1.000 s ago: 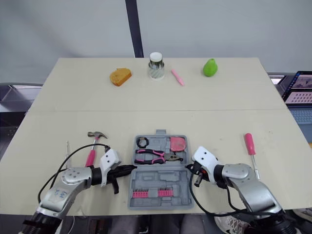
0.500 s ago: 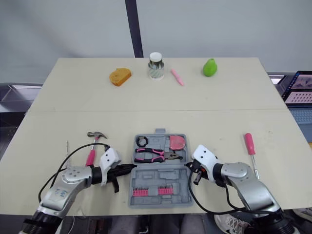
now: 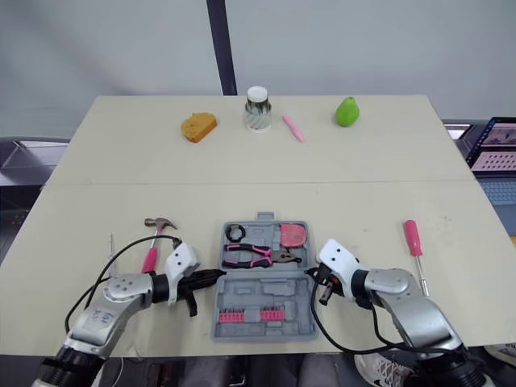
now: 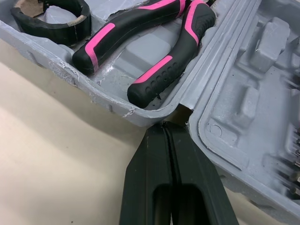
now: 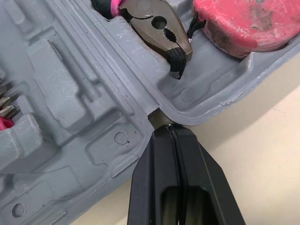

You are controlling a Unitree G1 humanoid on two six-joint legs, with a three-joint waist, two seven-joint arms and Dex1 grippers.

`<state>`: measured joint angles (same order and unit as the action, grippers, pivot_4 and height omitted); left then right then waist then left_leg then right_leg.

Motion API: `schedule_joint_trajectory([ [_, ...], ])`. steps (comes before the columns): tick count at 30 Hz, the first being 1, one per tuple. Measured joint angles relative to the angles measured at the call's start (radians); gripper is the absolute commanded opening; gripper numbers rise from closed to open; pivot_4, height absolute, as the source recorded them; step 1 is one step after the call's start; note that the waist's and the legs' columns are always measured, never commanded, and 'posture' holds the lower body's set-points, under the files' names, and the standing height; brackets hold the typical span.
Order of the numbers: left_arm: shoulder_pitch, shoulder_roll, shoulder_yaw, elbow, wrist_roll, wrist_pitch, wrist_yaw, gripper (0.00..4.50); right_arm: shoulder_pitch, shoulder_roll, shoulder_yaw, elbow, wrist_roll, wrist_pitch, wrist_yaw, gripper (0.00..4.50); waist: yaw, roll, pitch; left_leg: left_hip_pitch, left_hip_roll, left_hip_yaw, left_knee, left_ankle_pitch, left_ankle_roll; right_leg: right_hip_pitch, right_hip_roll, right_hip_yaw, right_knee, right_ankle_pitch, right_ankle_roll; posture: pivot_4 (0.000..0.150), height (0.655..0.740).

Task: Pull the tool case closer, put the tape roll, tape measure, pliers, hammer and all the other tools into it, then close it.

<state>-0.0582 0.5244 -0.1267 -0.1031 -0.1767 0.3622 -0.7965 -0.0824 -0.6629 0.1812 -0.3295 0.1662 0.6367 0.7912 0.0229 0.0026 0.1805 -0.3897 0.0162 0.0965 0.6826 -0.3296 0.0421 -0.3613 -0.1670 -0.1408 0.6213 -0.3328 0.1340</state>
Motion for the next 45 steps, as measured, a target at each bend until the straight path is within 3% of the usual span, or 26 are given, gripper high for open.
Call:
schedule_joint_trajectory([
  [45,-0.024,-0.014,0.000,0.043,0.014,-0.036,0.009,0.06,-0.008,0.009,0.000,0.006,-0.001,0.000,-0.019,0.00,0.000,0.000,0.000,0.000,0.000,0.000,0.000,0.000,0.000,0.000,0.000,0.000,0.000,0.000,0.000,0.150,0.6950],
])
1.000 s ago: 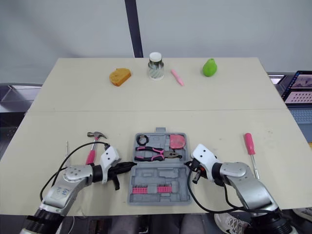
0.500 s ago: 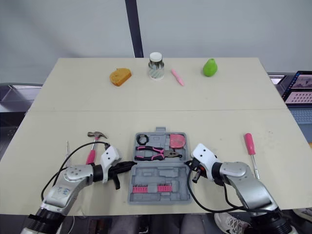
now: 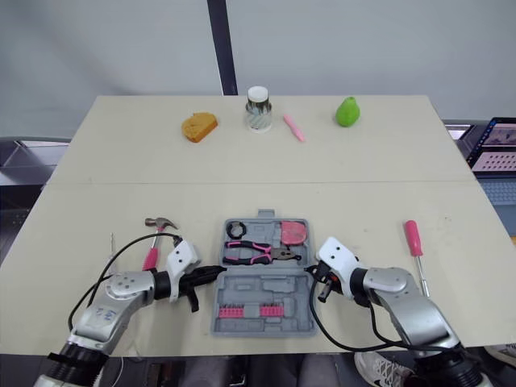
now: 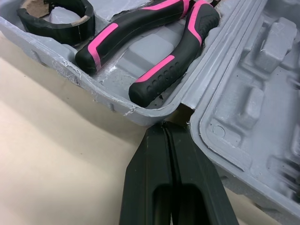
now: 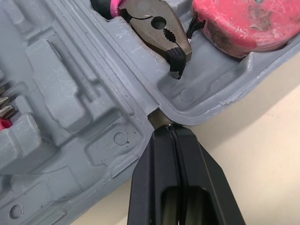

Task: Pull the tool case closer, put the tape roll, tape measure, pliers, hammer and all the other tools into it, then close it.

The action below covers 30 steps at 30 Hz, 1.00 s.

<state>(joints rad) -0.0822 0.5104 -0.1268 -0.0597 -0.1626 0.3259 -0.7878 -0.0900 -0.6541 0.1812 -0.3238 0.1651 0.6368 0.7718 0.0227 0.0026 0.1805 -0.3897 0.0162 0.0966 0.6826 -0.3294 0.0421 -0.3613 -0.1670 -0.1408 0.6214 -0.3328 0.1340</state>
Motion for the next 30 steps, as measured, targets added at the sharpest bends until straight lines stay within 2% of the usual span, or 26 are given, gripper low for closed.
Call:
schedule_joint_trajectory([
  [30,-0.009,-0.003,0.006,0.008,0.005,0.000,0.006,0.06,-0.019,0.015,0.000,0.016,-0.001,0.000,-0.005,0.00,0.000,0.000,0.000,0.000,0.000,0.000,0.000,0.000,0.000,0.000,0.000,0.000,0.000,0.000,0.000,0.150,0.6950],
])
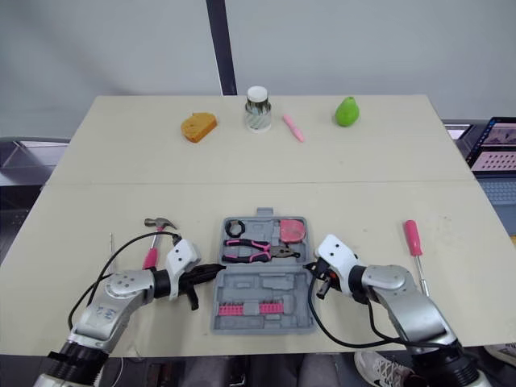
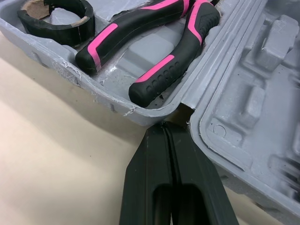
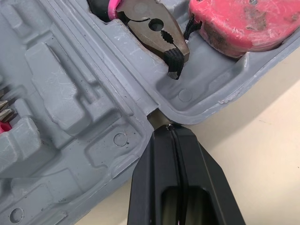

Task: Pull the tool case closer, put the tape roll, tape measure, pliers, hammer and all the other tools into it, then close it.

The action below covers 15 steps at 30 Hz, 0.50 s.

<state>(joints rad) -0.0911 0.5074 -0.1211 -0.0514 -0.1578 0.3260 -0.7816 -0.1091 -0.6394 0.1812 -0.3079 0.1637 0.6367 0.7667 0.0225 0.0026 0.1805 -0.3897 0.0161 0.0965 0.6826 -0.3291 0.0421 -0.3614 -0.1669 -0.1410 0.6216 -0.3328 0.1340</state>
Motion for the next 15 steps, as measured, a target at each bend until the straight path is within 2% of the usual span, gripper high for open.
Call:
schedule_joint_trajectory([
  [15,0.018,0.014,-0.001,-0.010,0.000,-0.009,-0.007,0.06,0.013,-0.008,0.000,-0.003,0.009,-0.006,0.001,0.00,0.000,0.000,0.000,0.000,0.000,0.000,0.000,0.000,0.000,0.000,0.000,0.000,0.000,0.000,0.000,0.150,0.6950],
])
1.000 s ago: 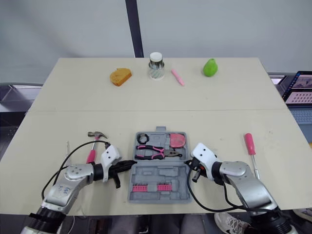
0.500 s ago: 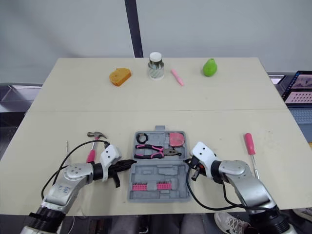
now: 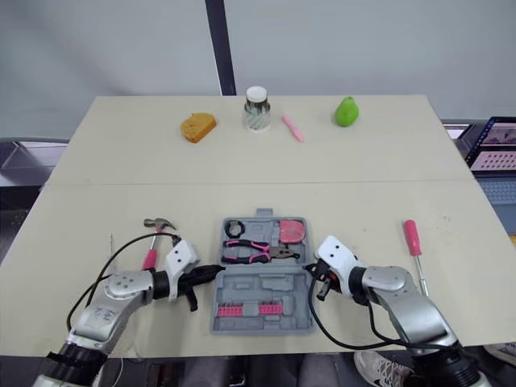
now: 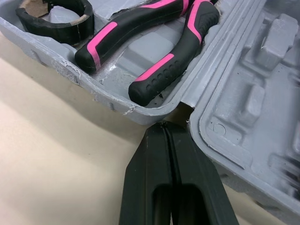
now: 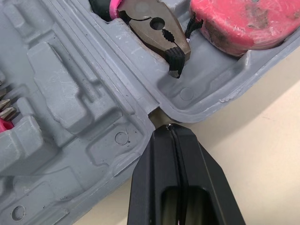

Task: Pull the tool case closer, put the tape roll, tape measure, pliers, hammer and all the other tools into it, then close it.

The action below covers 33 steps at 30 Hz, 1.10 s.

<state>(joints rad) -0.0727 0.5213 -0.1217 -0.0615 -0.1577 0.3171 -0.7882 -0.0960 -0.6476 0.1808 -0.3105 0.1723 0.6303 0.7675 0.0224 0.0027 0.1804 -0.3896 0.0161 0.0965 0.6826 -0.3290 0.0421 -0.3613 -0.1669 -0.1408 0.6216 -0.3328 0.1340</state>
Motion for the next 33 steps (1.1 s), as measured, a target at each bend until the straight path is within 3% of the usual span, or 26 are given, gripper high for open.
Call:
schedule_joint_trajectory([
  [15,0.016,0.029,0.033,-0.006,-0.015,-0.001,-0.002,0.06,0.067,-0.060,-0.072,0.000,0.014,-0.020,0.003,0.00,-0.001,0.000,0.000,0.000,0.000,0.000,0.000,0.000,0.000,0.000,0.000,0.000,0.000,0.000,0.000,0.150,0.6950],
  [26,0.111,0.107,0.290,-0.263,-0.331,0.133,-0.095,0.06,0.206,-0.196,-0.294,-0.204,0.207,0.026,0.128,0.00,0.002,0.000,0.000,0.000,0.001,-0.002,0.000,0.000,0.000,0.002,0.000,0.005,-0.002,0.000,0.000,0.150,0.6950],
  [33,0.357,0.131,0.481,-0.337,-0.441,0.048,-0.217,0.06,0.461,-0.276,-0.473,-0.297,0.302,0.022,0.263,0.00,0.001,-0.002,0.001,0.000,0.001,-0.001,0.000,-0.001,0.001,0.003,0.000,0.005,-0.010,0.000,0.000,0.150,0.6950],
])
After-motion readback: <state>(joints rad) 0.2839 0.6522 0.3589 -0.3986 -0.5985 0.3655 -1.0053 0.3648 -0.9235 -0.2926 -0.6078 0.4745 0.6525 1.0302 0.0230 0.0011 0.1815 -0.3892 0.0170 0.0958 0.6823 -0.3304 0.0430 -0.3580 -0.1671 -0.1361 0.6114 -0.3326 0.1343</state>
